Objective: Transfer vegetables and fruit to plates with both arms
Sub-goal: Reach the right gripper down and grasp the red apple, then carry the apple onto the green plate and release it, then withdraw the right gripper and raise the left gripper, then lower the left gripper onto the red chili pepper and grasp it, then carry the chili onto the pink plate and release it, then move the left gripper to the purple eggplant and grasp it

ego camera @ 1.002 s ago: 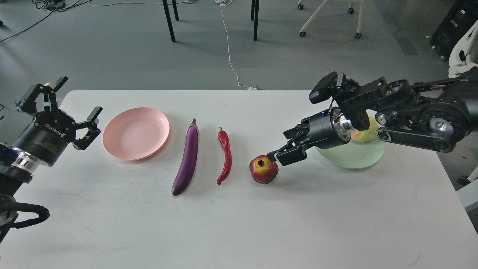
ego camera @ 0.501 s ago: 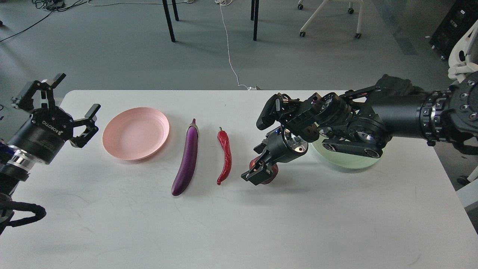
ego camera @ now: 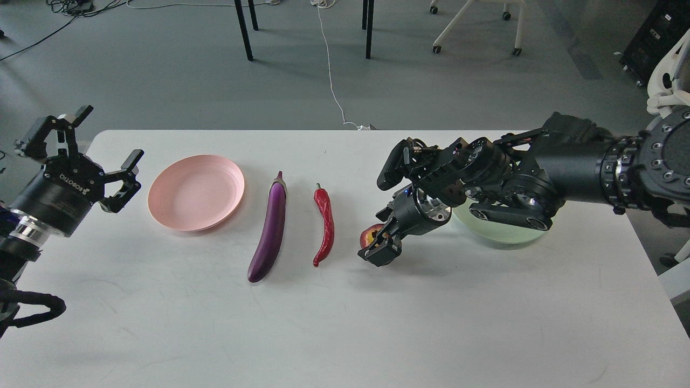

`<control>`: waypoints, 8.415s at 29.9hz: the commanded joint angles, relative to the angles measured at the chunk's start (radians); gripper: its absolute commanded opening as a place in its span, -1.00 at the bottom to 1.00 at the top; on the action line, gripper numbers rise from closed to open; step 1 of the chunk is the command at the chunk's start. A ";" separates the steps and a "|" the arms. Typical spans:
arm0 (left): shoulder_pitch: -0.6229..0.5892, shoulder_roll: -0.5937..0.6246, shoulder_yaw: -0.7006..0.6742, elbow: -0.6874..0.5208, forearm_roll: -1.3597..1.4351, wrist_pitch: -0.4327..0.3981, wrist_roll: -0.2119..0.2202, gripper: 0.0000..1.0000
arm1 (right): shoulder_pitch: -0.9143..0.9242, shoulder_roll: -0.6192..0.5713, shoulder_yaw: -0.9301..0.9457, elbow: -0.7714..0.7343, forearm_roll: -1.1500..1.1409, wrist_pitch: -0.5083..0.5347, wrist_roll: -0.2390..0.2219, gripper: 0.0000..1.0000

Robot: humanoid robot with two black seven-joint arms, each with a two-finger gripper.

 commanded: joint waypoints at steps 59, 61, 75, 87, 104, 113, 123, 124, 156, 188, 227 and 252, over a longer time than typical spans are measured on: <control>-0.002 0.000 0.001 -0.035 0.005 0.000 0.000 1.00 | -0.168 -0.518 0.120 -0.073 -0.049 -0.144 0.000 0.73; -0.002 0.001 -0.001 -0.035 0.005 0.000 0.000 1.00 | -0.169 -0.521 0.133 -0.068 -0.048 -0.143 0.000 0.87; -0.012 0.049 0.001 -0.037 0.011 0.000 0.000 1.00 | -0.368 -0.667 0.731 -0.031 0.505 -0.129 0.000 0.95; -0.110 -0.001 0.015 -0.126 0.519 0.000 -0.035 1.00 | -0.795 -0.673 1.048 -0.086 1.412 0.300 0.000 0.97; -0.687 -0.267 0.708 -0.111 1.387 0.000 0.243 1.00 | -0.895 -0.671 1.132 -0.134 1.427 0.317 0.000 0.97; -0.689 -0.350 0.736 0.048 1.381 0.000 0.426 1.00 | -0.904 -0.674 1.131 -0.134 1.427 0.317 0.000 0.97; -0.704 -0.428 0.818 0.183 1.373 0.000 0.442 1.00 | -0.913 -0.674 1.128 -0.134 1.425 0.317 0.000 0.97; -0.703 -0.433 0.818 0.192 1.373 0.000 0.442 1.00 | -0.916 -0.674 1.128 -0.134 1.425 0.317 0.000 0.97; -0.730 -0.564 0.886 0.345 1.339 0.036 0.525 -0.89 | -0.939 -0.679 1.131 -0.137 1.423 0.317 0.000 0.97; -0.873 0.067 1.124 0.222 1.373 0.114 0.104 -0.81 | -0.952 -0.671 1.121 -0.136 1.420 0.317 0.000 0.97; -0.772 0.034 1.067 -0.126 1.189 0.148 0.202 0.97 | -0.981 -0.679 1.128 -0.136 1.419 0.317 0.000 0.97; -0.704 -0.084 1.082 0.072 1.207 0.142 0.296 0.01 | -0.982 -0.694 1.129 -0.149 1.419 0.317 0.000 0.97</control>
